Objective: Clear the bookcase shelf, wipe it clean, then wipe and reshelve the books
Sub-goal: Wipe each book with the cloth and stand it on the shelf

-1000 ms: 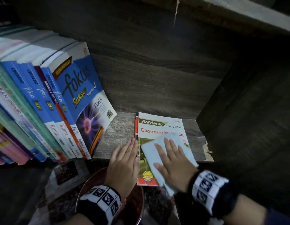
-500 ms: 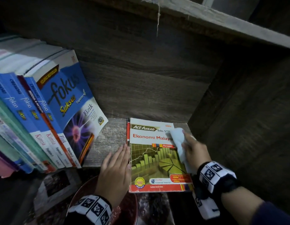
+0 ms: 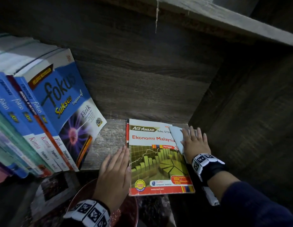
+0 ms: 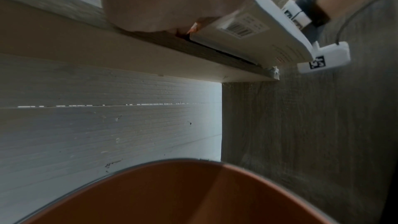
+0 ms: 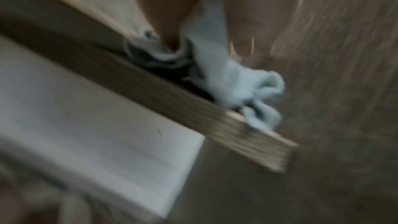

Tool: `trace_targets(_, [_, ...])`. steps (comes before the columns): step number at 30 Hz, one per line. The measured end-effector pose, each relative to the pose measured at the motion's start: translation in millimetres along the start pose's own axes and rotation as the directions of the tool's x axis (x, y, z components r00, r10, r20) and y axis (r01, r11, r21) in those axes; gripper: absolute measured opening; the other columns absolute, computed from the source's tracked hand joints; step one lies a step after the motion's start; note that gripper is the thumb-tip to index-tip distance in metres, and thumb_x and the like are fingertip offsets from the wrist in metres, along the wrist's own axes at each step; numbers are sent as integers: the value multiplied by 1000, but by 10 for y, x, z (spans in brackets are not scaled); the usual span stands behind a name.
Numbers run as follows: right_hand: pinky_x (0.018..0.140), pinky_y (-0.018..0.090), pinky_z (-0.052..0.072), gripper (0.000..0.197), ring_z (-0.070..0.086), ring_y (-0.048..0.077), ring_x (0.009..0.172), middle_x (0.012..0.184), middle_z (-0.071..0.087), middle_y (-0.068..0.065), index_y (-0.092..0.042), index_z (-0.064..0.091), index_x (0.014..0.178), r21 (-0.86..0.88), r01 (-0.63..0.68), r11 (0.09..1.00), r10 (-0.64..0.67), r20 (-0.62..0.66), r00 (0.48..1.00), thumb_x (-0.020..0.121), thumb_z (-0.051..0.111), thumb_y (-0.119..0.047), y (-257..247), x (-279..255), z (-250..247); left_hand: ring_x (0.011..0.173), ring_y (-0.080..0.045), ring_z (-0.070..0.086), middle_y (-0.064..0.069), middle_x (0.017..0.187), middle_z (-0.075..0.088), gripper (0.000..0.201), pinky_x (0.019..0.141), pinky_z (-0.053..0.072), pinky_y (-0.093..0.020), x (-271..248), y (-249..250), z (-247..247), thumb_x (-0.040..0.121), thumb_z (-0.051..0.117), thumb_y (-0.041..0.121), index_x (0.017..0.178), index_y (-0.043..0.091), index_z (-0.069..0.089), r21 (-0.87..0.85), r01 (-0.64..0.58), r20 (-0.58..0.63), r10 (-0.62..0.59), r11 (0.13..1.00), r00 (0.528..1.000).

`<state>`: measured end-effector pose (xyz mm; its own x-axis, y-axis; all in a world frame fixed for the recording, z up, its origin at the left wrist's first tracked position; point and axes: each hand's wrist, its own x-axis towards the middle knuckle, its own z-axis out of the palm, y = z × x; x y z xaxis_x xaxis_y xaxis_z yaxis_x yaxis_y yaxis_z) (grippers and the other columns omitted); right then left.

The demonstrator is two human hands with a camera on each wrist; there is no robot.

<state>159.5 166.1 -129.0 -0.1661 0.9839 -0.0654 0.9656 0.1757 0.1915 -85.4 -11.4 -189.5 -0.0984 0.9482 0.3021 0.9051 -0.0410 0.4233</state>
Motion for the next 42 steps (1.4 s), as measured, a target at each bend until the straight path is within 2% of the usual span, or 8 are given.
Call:
trace_targets(4, [97, 42, 43, 38, 50, 34, 115, 126, 54, 20, -11, 56, 125, 243, 28, 970, 67, -375, 925, 94, 49, -32, -156, -402, -252, 137, -10, 37, 3, 148, 42, 54, 118, 3, -28, 7, 36, -70, 96, 30, 34, 144, 12, 42, -63, 22, 30, -20, 998, 999])
trace_targets(9, [81, 35, 48, 32, 62, 23, 94, 103, 62, 3, -26, 38, 107, 393, -96, 914, 17, 201, 979, 97, 30, -56, -216, -928, -354, 139, -13, 34, 2, 149, 38, 64, 118, -5, -24, 9, 96, -136, 100, 20, 52, 145, 11, 41, -115, 70, 113, -57, 991, 992])
trace_targets(14, [84, 34, 47, 34, 61, 29, 98, 110, 61, 12, -24, 29, 125, 466, -29, 884, -41, 140, 989, 100, 35, -45, -437, -1050, -354, 133, 0, -33, 14, 152, -13, 89, 103, -35, -21, 69, 132, -183, 75, -14, 80, 144, 25, -13, -171, 150, 143, -126, 974, 982])
trace_targets(19, [77, 33, 50, 44, 62, 23, 88, 98, 62, 4, -24, 25, 135, 649, -63, 758, -44, 147, 988, 96, 41, -11, -578, -958, -388, 148, -15, 9, 15, 150, 17, 66, 115, 9, -22, 104, 206, -426, 99, 44, 1, 145, 33, 9, -718, 308, 175, -266, 624, 948])
trace_targets(24, [54, 18, 51, 53, 62, 8, 73, 100, 61, -6, -30, 35, 139, 914, -153, 376, -118, 211, 970, 97, 44, 3, -674, -969, -383, 119, -7, 46, 20, 147, 25, 80, 88, 52, -31, 151, 151, -861, 94, 44, -10, 148, 46, 25, -864, 416, 303, -369, 282, 879])
trace_targets(30, [85, 44, 54, 54, 66, 31, 104, 122, 65, 10, -34, 41, 141, 911, -372, -177, -287, 314, 905, 101, 33, 1, -814, -712, -460, 145, -5, 21, 31, 152, 22, 52, 118, 22, -50, 39, 90, -1060, 91, 56, 43, 129, 70, 34, -918, 185, 87, -277, 351, 957])
trace_targets(36, [75, 39, 55, 66, 66, 27, 105, 119, 67, 9, -35, 53, 132, 929, -184, -322, -299, 84, 950, 96, 26, 13, -956, -516, -842, 124, 28, 27, 25, 142, 36, 49, 98, 25, 3, -1, 245, -1228, 102, 43, 13, 141, 39, 33, -751, -125, -325, -198, 649, 925])
trace_targets(42, [67, 31, 55, 63, 67, 20, 99, 118, 67, 5, -36, 58, 129, 945, -52, -323, -247, -31, 969, 94, 39, 12, -1314, -75, -1254, 120, -2, 53, 29, 135, 45, 64, 97, 44, -15, -70, 181, -1229, 94, 58, 5, 145, 39, 38, -398, -206, -663, -124, 894, 739])
